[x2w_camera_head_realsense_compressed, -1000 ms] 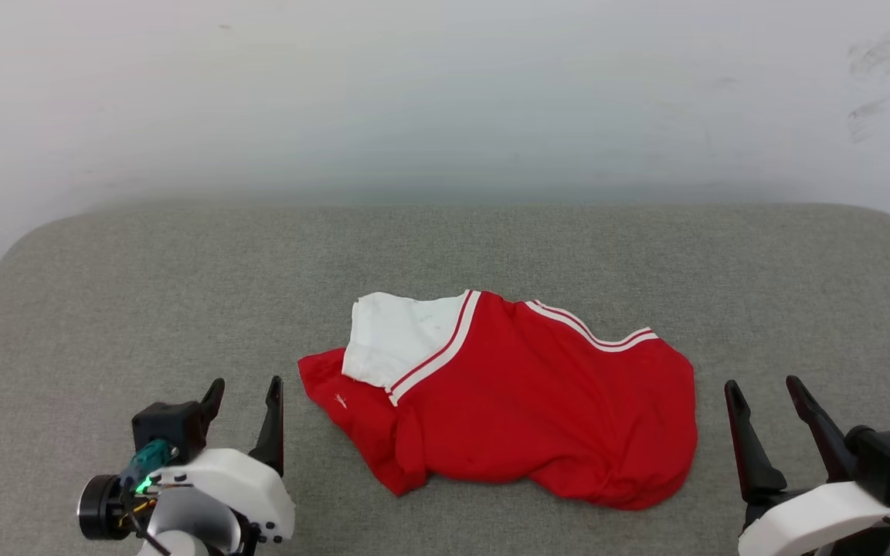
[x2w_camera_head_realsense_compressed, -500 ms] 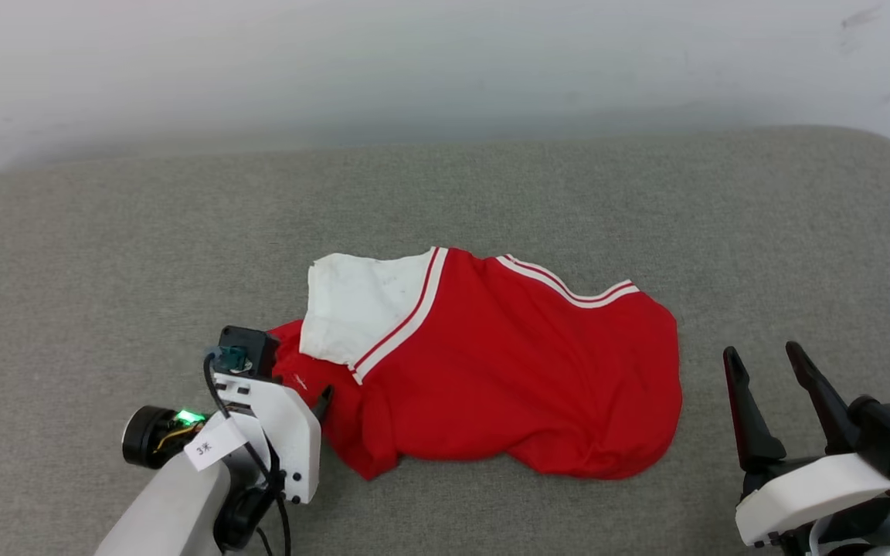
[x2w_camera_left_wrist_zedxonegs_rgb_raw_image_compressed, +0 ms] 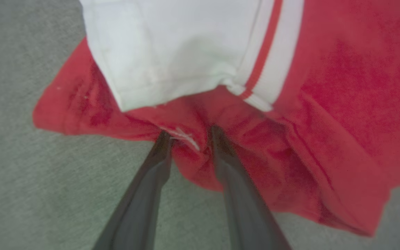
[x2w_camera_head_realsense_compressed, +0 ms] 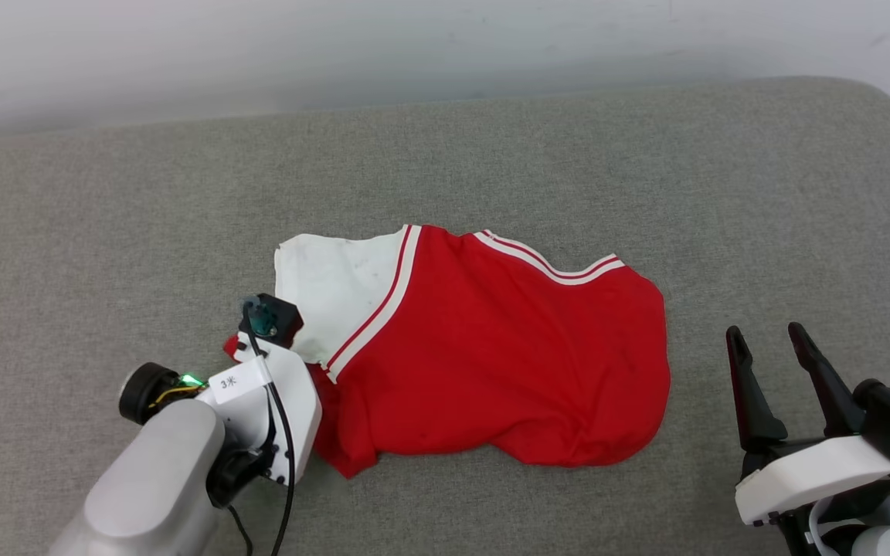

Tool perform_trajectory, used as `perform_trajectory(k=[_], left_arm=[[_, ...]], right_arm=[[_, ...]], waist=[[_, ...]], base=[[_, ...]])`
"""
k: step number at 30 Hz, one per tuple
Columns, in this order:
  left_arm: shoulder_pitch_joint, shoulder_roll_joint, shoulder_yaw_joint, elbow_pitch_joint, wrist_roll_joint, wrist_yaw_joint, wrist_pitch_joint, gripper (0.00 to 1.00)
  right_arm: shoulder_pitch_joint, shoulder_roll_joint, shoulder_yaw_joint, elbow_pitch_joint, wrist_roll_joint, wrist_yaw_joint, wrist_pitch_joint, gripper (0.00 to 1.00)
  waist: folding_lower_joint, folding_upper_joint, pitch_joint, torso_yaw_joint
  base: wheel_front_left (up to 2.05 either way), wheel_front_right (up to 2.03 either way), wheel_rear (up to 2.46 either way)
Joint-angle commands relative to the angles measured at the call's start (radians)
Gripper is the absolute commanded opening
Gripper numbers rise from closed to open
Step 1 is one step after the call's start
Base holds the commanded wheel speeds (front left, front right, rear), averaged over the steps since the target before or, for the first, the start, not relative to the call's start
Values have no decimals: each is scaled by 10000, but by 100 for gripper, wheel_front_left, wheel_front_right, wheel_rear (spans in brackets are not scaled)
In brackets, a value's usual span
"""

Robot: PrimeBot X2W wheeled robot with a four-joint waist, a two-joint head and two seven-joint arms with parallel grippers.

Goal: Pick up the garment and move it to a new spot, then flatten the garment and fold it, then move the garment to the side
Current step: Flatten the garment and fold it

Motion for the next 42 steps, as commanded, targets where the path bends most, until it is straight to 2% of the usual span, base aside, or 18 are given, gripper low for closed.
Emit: perform_trajectory(k=[1,4,7,12,17,18,21,24,27,30,34,35,36,37,42], left_arm=[[947,-159,-365,234,-206,-156,193,0],[954,116,-49,-401,-306,10,-136,0],[1200,388,252,-1296,-362,357,-387,0],[2158,854,784,-3155,-614,1108,-569,0],[3619,1168,1359,-4902,-1078,2066,-561,0],[3619,1168,1359,-4902,-1078,2066,-561,0],[4628,1300,1635,-5665,-1335,2638,-603,0],[5625,1163,1811,-5953,-1678,3075,-733,0],[6291,915,1927,-5860,-2015,3307,-947,0],[6747,545,1974,-5424,-2366,3313,-1230,0],[6668,163,1891,-4728,-2460,3092,-1664,0],[6571,69,1908,-4620,-2423,3072,-1816,24],[6458,-14,1925,-4530,-2400,3013,-1965,92],[6356,-50,1965,-4450,-2396,2980,-2104,100],[5939,126,2241,-4354,-2073,2898,-2767,100]], right_arm=[[-139,16,-61,74,49,-7,-89,100],[-25,16,-224,134,120,-7,-147,100],[149,14,-332,162,111,-7,-175,100],[336,13,-449,113,193,-7,-162,100],[478,13,-489,11,192,-7,-77,100],[478,13,-489,11,192,-7,-77,100],[501,14,-521,-51,160,-7,-19,100],[562,14,-589,-101,152,-7,19,100],[606,14,-589,-165,128,-7,39,100],[593,14,-554,-251,109,-7,101,100],[576,14,-560,-326,71,-7,140,100],[585,14,-558,-340,66,-7,152,100],[596,14,-578,-341,50,-7,173,100],[602,13,-587,-342,35,-7,192,100],[686,15,-626,-334,21,-7,250,100]], waist=[[0,0,-34,6],[0,0,-152,96],[0,0,-313,216],[0,0,-591,519],[0,0,-807,859],[0,0,-807,859],[0,0,-896,1027],[0,0,-929,1178],[0,0,-929,1258],[0,0,-913,1277],[0,0,-882,1253],[0,0,-879,1240],[0,0,-887,1227],[0,0,-910,1208],[0,0,-1147,1082]], base=[[0,0,0],[0,0,0],[0,0,0],[0,0,0],[0,0,0],[0,0,0],[0,0,0],[0,0,0],[0,0,0],[0,0,0],[0,0,0],[0,0,0],[0,0,0],[0,0,0],[0,0,0]])
